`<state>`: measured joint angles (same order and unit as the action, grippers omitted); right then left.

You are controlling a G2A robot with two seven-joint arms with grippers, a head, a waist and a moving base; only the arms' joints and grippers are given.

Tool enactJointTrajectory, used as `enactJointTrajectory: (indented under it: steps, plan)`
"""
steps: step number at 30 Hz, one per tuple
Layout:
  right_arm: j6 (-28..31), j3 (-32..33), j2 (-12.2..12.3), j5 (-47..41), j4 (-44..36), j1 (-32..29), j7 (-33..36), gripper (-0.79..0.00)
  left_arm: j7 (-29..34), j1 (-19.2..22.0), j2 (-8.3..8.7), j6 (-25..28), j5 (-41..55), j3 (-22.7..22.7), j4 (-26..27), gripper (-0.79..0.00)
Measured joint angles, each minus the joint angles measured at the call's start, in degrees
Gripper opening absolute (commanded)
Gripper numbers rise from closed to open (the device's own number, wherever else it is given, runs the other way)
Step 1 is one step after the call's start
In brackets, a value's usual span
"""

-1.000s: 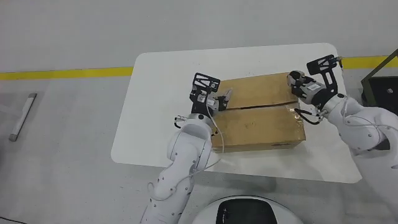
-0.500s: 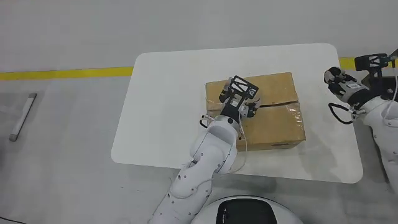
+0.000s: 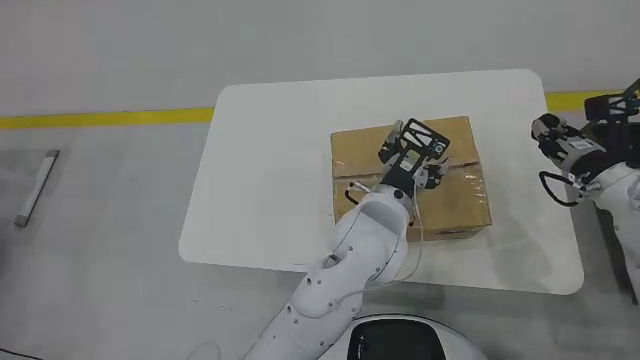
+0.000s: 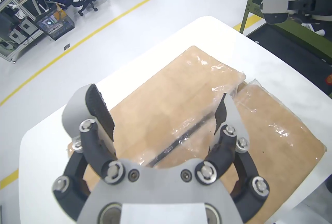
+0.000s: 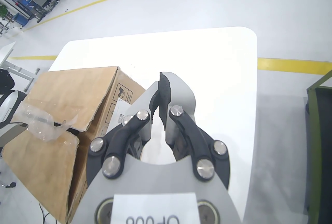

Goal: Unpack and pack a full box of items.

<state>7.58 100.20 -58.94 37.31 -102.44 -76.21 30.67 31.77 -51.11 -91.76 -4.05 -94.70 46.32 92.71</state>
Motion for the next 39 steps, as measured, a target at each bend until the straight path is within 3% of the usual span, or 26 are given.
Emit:
enactJointTrajectory:
  steps: [6, 10, 11, 12, 13, 14, 15, 16, 22, 28, 29, 30, 31, 36, 39]
  plan:
    - [2.1, -0.7, -0.1, -5.9, 0.3, 1.4, 1.1, -0.785, 3.1, -3.0, 0.91, 0.5, -2.5, 5.3, 6.5, 0.0]
    - [5.3, -1.9, -0.3, -10.8, 0.0, 2.3, 0.4, -0.785, 6.5, -7.9, 2.22, 2.4, -5.4, 11.2, 13.4, 0.0]
    - [6.4, -2.3, -0.3, -12.2, -0.2, 2.4, 0.2, -0.785, 7.0, -9.3, 2.53, 2.8, -6.0, 12.6, 15.0, -0.058]
    - [7.8, -2.8, -0.4, -13.6, -0.3, 2.5, 0.2, -0.785, 7.5, -10.8, 2.82, 3.1, -6.5, 14.1, 16.7, -0.169]
    - [9.8, -3.4, -0.4, -15.2, -0.5, 2.5, 0.4, -0.785, 8.0, -12.8, 3.18, 3.3, -6.9, 16.1, 19.0, -0.413]
    - [11.1, -3.8, -0.4, -16.1, -0.7, 2.6, 0.6, -0.785, 8.3, -14.3, 3.42, 3.3, -7.1, 17.5, 20.6, -0.508]
    - [12.2, -4.4, -0.4, -16.7, -1.0, 2.7, 0.9, -0.785, 8.7, -15.9, 3.64, 3.2, -7.4, 19.0, 22.2, -0.736]
    - [13.5, -5.3, -0.4, -16.8, -1.5, 2.9, 1.3, -0.785, 9.0, -17.8, 3.9, 3.0, -8.2, 20.6, 24.0, -0.785]
    - [15.0, -11.3, -0.7, -14.3, -4.6, 4.0, 2.2, -0.785, 8.7, -26.3, 4.89, 2.9, -10.2, 27.0, 29.8, -0.785]
    - [14.9, -12.7, -0.8, -13.8, -4.7, 4.6, 2.3, -0.785, 7.5, -31.1, 5.37, 3.2, -10.1, 30.5, 32.2, -0.785]
    - [14.9, -12.7, -0.8, -13.8, -4.7, 4.6, 2.3, -0.785, 7.4, -31.5, 5.42, 3.1, -10.1, 30.8, 32.4, -0.72]
    - [14.9, -12.7, -0.8, -13.8, -4.7, 4.6, 2.3, -0.785, 7.3, -31.9, 5.45, 3.0, -10.2, 31.0, 32.6, -0.409]
    - [14.9, -12.7, -0.8, -13.8, -4.7, 4.6, 2.3, -0.785, 7.2, -32.3, 5.49, 2.8, -10.3, 31.3, 32.9, 0.0]
    - [15.7, -13.4, -0.8, -15.4, -6.1, 3.6, 2.1, -0.785, 7.5, -32.6, 5.51, 1.9, -10.9, 31.6, 33.1, 0.0]
    - [16.1, -15.4, -0.9, -12.0, -8.1, 3.4, 1.3, -0.785, 7.5, -32.5, 5.5, 2.0, -10.9, 31.6, 33.0, 0.0]
